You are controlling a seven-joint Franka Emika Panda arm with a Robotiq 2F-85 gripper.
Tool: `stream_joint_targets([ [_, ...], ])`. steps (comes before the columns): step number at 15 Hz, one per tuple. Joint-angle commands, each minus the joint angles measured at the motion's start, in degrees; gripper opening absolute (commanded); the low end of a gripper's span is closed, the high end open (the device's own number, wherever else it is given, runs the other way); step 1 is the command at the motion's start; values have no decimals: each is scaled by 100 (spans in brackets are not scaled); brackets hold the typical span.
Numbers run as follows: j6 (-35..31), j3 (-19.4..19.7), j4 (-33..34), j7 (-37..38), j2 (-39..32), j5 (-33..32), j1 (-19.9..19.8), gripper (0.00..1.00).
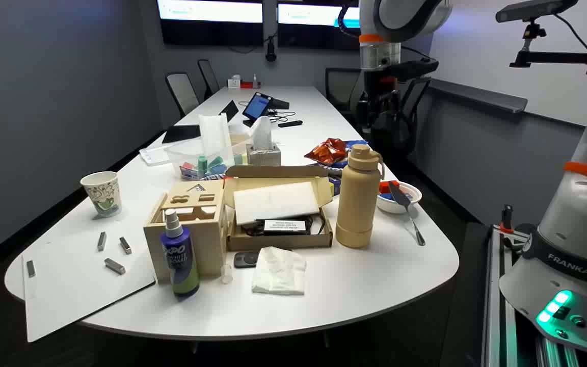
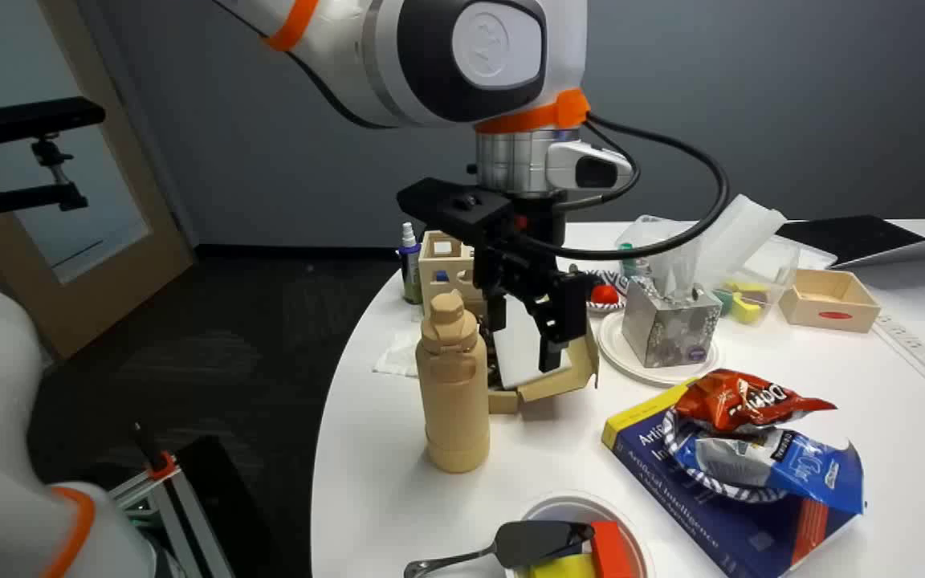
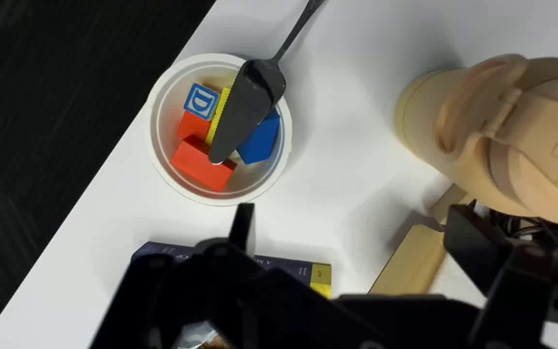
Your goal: Close the box
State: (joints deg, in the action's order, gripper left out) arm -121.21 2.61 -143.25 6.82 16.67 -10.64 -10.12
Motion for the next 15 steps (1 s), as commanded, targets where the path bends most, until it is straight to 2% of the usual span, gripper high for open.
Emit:
stream_joint_targets([
  [1,12,74,7,17,0,-22,75,100],
  [5,12,74,7,17,0,-22,75,100],
  [7,4,-28,319,310,-116,20,123,100],
  [10,169,-382,1179,1050,-514,-85,294,100],
  [15,251,-918,2657,2665,-1845,-588,653,100],
])
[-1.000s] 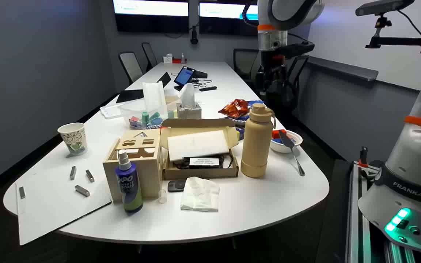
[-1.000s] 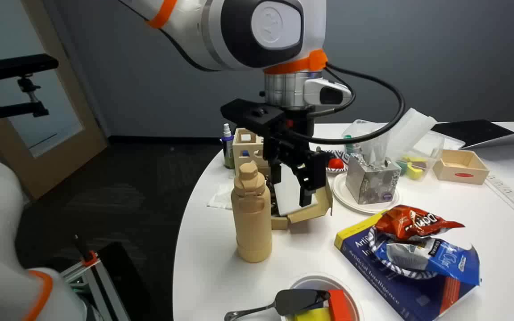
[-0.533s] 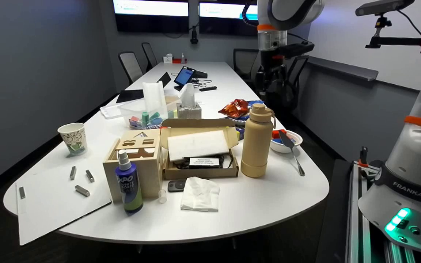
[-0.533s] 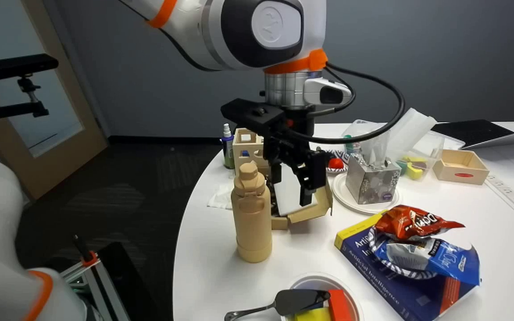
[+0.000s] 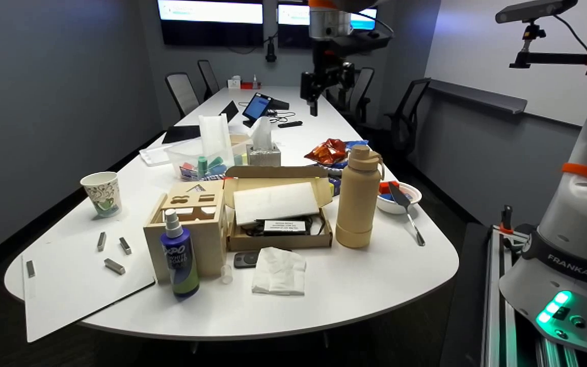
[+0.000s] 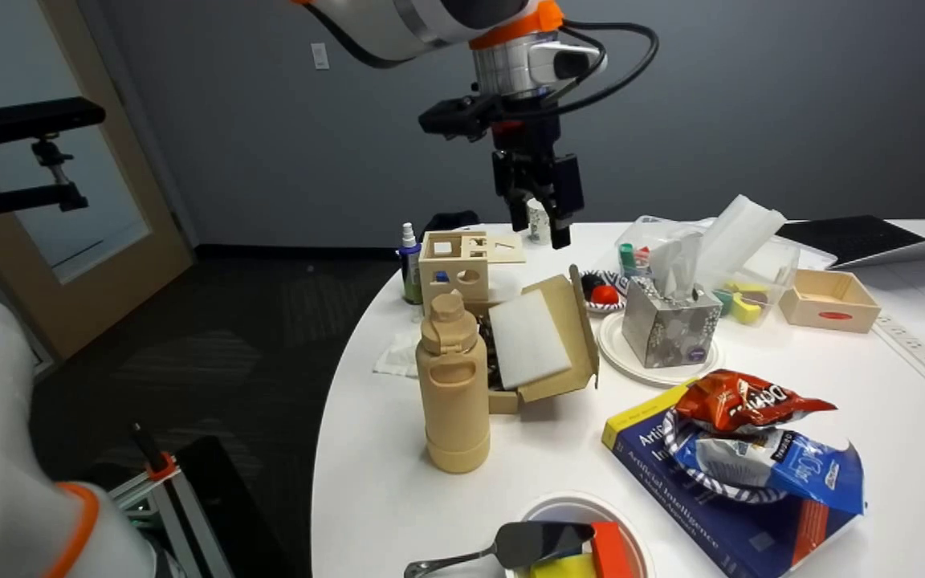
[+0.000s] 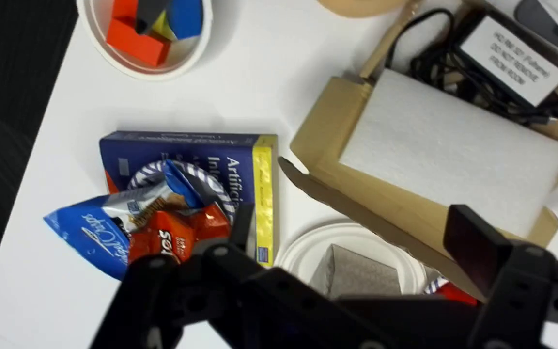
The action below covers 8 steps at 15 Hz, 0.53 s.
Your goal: Close the box
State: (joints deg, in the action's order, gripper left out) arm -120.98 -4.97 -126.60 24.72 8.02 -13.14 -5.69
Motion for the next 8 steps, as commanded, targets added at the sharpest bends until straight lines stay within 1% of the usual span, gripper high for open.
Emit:
stream_joint_targets([
  [1,244,-176,1291,1144,-1301,-440,330,100],
  [4,276,-84,2157,2019,-2241,-726,810,100],
  [5,283,-239,2460,2263,-2570,-820,770,100],
  [6,295,-217,2761,2512,-2884,-918,917,100],
  [7,297,72,3002,2623,-3124,-913,1261,100],
  [8,300,149,3209,2782,-3331,-939,1403,100],
])
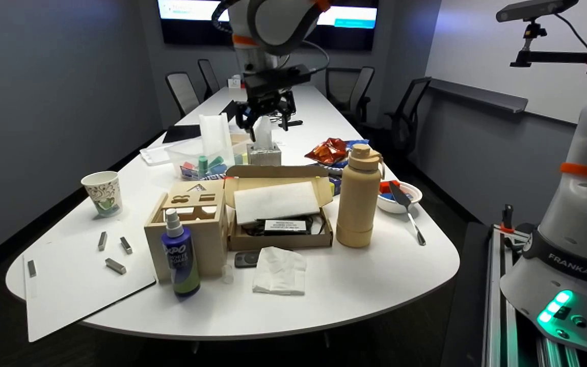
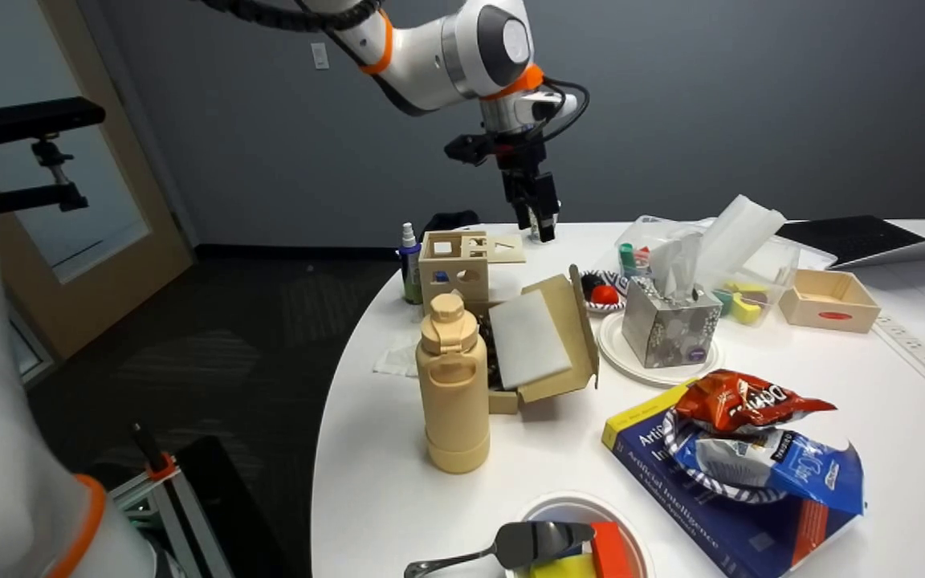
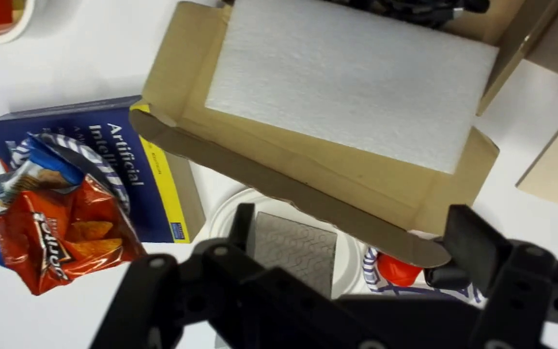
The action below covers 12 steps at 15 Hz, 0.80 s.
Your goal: Close the box
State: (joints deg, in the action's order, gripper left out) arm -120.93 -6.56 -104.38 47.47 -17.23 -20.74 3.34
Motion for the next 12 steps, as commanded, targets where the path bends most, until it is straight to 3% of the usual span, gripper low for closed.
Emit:
stream_joint_targets([
  [1,284,419,1178,650,-1010,-226,658,100],
  [6,107,785,1880,945,-1743,-140,1124,100],
  [12,37,1026,2319,989,-2211,-94,1272,100],
])
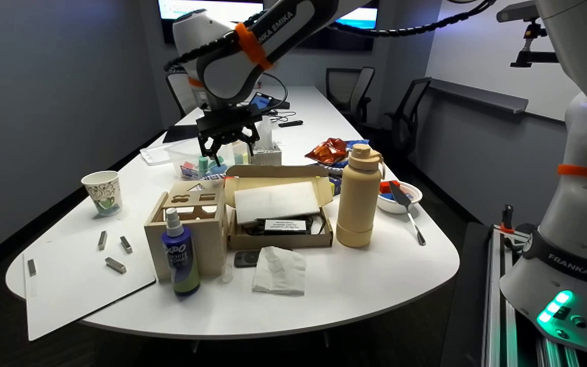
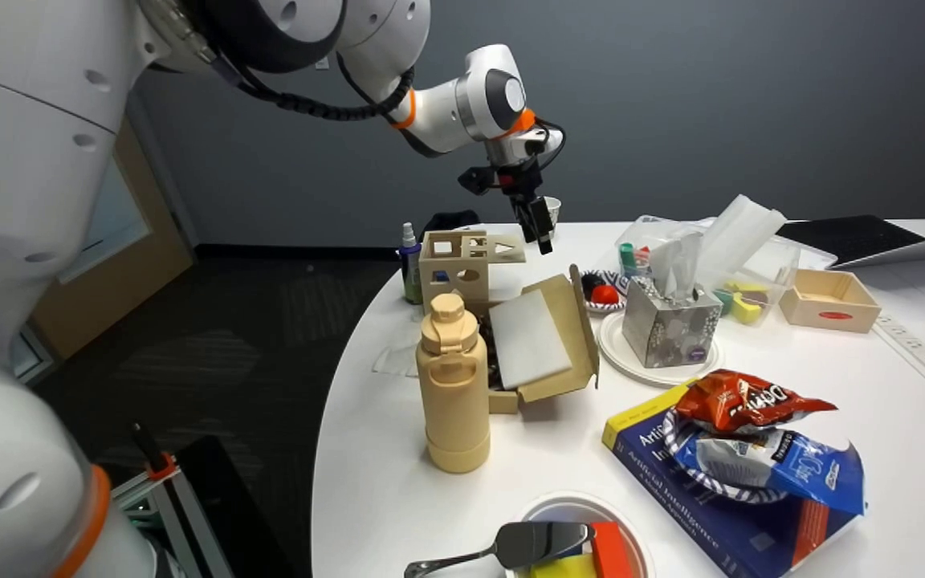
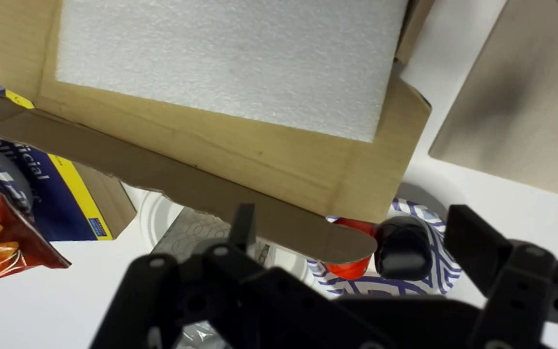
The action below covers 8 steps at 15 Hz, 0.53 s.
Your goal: Close the box
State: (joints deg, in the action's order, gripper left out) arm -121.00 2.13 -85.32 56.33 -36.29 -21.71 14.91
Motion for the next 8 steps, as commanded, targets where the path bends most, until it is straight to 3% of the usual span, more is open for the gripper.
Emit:
stream_joint_targets([
  [1,68,175,468,76,-365,22,116,100],
  [8,16,122,730,-87,-688,261,71,100],
])
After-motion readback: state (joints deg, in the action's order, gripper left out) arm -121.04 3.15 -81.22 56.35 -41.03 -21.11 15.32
